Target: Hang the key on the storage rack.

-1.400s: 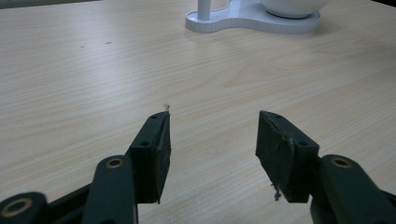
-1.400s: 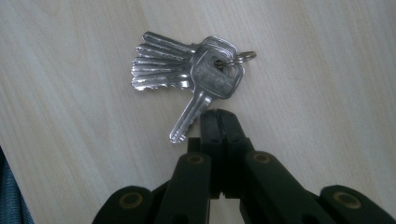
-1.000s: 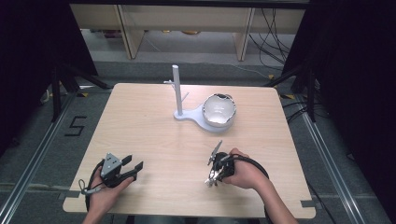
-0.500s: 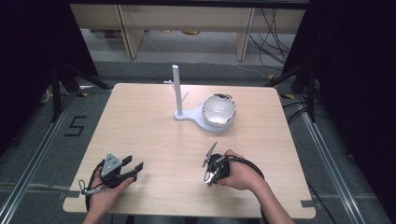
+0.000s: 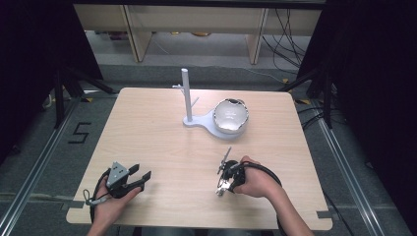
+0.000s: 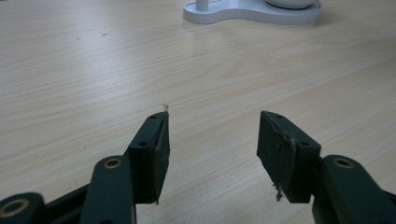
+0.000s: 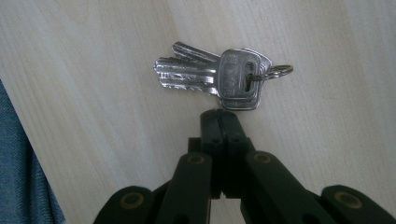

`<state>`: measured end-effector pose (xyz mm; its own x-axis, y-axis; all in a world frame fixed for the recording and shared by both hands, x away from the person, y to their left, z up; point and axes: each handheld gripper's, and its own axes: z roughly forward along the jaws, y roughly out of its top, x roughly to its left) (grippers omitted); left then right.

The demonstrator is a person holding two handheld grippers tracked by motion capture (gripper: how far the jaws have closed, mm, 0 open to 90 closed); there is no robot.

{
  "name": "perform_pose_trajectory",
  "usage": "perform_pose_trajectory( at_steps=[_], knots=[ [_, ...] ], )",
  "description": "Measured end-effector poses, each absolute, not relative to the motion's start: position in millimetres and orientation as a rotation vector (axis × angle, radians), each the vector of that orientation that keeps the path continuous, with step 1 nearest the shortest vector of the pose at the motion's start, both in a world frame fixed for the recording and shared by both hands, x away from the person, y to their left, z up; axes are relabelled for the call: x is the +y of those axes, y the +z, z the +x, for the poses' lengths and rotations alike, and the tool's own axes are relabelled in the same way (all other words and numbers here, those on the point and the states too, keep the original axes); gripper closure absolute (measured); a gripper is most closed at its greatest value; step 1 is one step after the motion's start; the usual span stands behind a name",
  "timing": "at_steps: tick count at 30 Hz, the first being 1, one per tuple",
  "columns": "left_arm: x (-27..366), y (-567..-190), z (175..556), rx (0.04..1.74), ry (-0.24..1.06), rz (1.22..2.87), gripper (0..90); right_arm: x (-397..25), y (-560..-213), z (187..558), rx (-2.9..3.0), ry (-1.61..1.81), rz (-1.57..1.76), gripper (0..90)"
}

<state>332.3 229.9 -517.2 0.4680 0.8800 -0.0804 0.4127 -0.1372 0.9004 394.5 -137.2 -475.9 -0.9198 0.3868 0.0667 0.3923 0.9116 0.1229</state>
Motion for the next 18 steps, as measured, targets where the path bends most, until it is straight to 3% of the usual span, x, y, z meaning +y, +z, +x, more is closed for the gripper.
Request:
perform_pose_trajectory(
  at_steps=[18],
  knots=[
    [229.6,-518.6,332.9,1.105,0.596,1.754,43.6,-135.3,-475.9,403.2,-3.022,-0.091,-0.636,90.0]
  ],
)
